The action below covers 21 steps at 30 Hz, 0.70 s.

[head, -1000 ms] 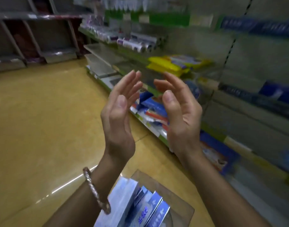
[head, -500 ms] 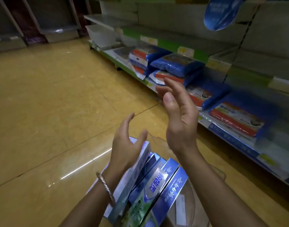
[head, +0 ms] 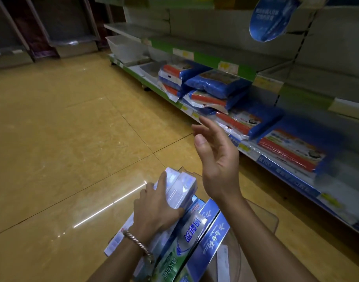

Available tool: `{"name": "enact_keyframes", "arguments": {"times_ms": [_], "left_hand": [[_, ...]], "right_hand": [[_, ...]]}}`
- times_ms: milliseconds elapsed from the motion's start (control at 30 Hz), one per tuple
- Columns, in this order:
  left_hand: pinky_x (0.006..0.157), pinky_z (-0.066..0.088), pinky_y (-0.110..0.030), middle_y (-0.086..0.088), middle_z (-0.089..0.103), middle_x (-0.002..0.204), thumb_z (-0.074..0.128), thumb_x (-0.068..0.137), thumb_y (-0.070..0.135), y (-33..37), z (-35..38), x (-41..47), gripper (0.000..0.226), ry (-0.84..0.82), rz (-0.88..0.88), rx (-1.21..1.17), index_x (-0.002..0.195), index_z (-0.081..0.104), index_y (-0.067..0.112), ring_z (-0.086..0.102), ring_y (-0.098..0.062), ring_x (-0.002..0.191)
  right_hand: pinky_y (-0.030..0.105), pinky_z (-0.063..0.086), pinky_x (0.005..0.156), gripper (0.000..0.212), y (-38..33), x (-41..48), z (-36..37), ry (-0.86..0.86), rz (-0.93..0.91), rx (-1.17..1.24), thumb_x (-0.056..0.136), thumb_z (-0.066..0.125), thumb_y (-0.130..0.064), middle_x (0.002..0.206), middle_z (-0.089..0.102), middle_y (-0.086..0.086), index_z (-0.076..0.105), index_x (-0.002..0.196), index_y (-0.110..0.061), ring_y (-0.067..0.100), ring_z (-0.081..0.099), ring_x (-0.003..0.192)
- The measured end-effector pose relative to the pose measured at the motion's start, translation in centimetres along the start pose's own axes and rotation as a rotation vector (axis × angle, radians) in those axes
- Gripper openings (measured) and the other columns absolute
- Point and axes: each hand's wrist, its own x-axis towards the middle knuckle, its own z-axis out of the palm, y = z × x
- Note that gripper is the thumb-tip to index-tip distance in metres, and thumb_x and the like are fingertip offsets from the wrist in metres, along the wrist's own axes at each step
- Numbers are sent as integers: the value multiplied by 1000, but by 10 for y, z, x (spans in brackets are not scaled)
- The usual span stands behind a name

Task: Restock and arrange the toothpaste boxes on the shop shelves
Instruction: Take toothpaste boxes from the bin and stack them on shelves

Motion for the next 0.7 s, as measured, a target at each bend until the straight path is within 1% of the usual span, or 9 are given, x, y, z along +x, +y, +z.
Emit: {"name": "enact_keyframes", "arguments": {"times_ms": [100, 167, 233, 300, 333, 400, 467, 600, 700], "left_hand": [[86, 52, -43, 3, 55, 120, 64, 55, 62, 24, -31, 2, 93, 71, 89, -312, 137, 23, 49, 58, -24, 105], [75, 57, -44, 10, 60, 107, 70, 50, 53, 44, -63, -2, 74, 132, 180, -562, 115, 36, 60, 65, -19, 89], [73, 59, -44, 12, 63, 102, 76, 54, 44, 61, -94, -4, 66, 189, 243, -815, 104, 37, 61, 69, -16, 84], [78, 59, -41, 7, 65, 111, 79, 60, 39, 78, -118, -7, 67, 262, 315, -1053, 111, 37, 54, 70, -15, 92], [80, 59, -38, 3, 66, 114, 80, 62, 38, 87, -127, -10, 71, 299, 344, -1154, 118, 37, 48, 70, -15, 94], [73, 58, -26, -1, 68, 111, 83, 62, 45, 104, -142, -13, 93, 344, 332, -1295, 138, 32, 28, 71, -9, 90], [65, 54, -19, -2, 70, 104, 75, 57, 50, 119, -162, -15, 97, 312, 333, -1376, 137, 37, 12, 72, -7, 84], [72, 56, -29, -7, 73, 103, 82, 63, 39, 138, -195, -9, 62, 142, 366, -1441, 110, 59, 6, 71, -20, 91], [89, 54, -43, -15, 68, 117, 85, 56, 51, 163, -223, -15, 85, -96, 329, -1477, 121, 58, 5, 65, -33, 108]], "right_hand": [[26, 49, 90, 55, 12, -9, -8, 45, 84, -78, 78, 52, -52, 116, 61, -11, 51, 128, -30, 0, 57, 110], [31, 47, 93, 75, 17, -12, -14, 68, 202, -97, 69, 56, -60, 122, 57, -10, 43, 136, -29, 2, 54, 115], [37, 47, 97, 95, 14, -10, -16, -18, 362, 7, 59, 64, -68, 134, 50, -5, 32, 142, -35, 12, 52, 122], [41, 51, 93, 106, 4, -4, -14, -194, 433, 196, 51, 77, -66, 135, 53, 2, 34, 141, -32, 20, 59, 116], [39, 54, 88, 100, -2, 0, -13, -280, 434, 266, 51, 82, -58, 127, 61, 5, 42, 136, -23, 21, 64, 107], [35, 55, 79, 64, -24, 12, -15, -413, 410, 328, 56, 82, -35, 105, 71, 4, 60, 114, -17, 20, 68, 91], [37, 56, 81, 45, -50, 26, -24, -452, 359, 314, 60, 75, -23, 100, 71, 4, 65, 104, -21, 22, 68, 91], [50, 53, 90, 49, -104, 56, -47, -398, 362, 315, 63, 72, -18, 115, 68, 14, 64, 112, -20, 35, 64, 106], [45, 54, 90, 66, -156, 88, -62, -360, 437, 259, 62, 74, -17, 121, 66, 13, 55, 124, -10, 33, 64, 109]]}}
